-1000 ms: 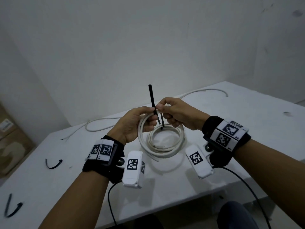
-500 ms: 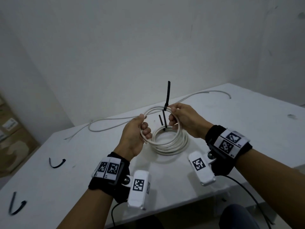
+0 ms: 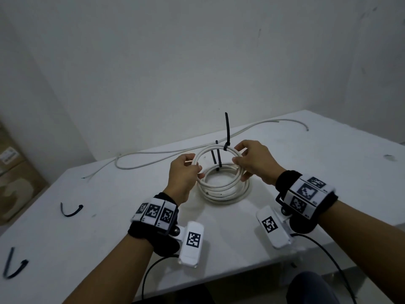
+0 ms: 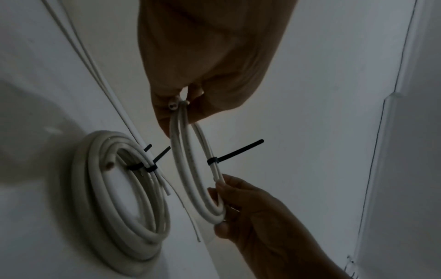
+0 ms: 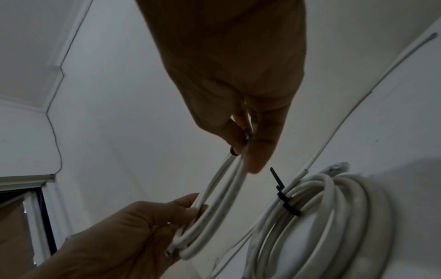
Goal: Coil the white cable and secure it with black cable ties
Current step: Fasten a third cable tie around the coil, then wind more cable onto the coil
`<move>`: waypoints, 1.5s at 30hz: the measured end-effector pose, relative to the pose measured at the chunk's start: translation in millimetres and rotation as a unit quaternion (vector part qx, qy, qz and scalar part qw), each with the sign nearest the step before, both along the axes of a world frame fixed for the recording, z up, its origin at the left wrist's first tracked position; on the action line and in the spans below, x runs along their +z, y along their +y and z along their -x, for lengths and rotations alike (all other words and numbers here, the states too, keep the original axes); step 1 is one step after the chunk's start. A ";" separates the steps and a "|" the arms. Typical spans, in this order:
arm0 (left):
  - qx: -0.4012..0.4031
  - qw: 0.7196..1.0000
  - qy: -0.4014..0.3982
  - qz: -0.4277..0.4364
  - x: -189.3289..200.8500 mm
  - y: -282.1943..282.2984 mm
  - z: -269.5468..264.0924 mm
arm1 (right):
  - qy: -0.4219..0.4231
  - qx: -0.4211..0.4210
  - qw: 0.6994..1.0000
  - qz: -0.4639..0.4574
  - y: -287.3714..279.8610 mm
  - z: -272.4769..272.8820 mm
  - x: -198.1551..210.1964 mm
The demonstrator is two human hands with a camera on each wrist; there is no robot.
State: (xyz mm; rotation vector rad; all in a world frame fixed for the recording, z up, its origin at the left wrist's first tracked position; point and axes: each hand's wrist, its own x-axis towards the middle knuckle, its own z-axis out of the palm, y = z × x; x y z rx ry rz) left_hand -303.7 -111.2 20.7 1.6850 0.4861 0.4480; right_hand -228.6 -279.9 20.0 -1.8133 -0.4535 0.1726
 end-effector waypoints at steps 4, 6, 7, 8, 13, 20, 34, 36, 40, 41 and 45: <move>-0.018 0.989 0.052 -0.136 -8.2 2.0 -7.6 | 0.036 0.007 0.998 0.056 4.3 -9.0 -1.9; -0.045 0.973 0.092 -0.206 -11.8 1.6 -10.5 | 0.045 0.005 0.994 0.095 7.8 -13.2 -2.5; -0.058 0.963 0.111 -0.238 -12.8 0.8 -11.2 | 0.045 0.003 0.992 0.114 9.5 -14.9 -3.4; -0.070 0.953 0.129 -0.263 -14.4 0.4 -12.4 | 0.043 0.003 0.990 0.134 11.6 -16.9 -5.2; -0.123 0.926 0.195 -0.300 -19.9 -1.6 -15.0 | 0.016 0.000 0.974 0.224 19.7 -21.2 -15.4; -0.155 0.936 0.198 -0.248 -23.6 -1.3 -16.1 | -0.074 -0.013 0.935 0.345 22.2 -27.4 -19.5; -0.091 0.963 0.136 -0.216 2.1 5.7 -21.4 | -0.059 -0.001 0.950 0.306 -5.0 -39.1 15.1; -0.087 0.961 0.132 -0.227 5.3 7.3 -23.8 | -0.061 0.000 0.947 0.315 -5.6 -41.6 17.1; -0.080 0.958 0.118 -0.250 14.1 16.5 -35.0 | -0.071 0.008 0.942 0.329 -6.2 -53.8 24.4; -0.077 0.957 0.115 -0.254 16.9 19.9 -39.3 | -0.074 0.012 0.941 0.329 -5.5 -59.5 26.7; -0.069 0.943 0.128 -0.300 26.3 39.9 -66.7 | -0.082 0.039 0.939 0.331 5.6 -93.9 34.1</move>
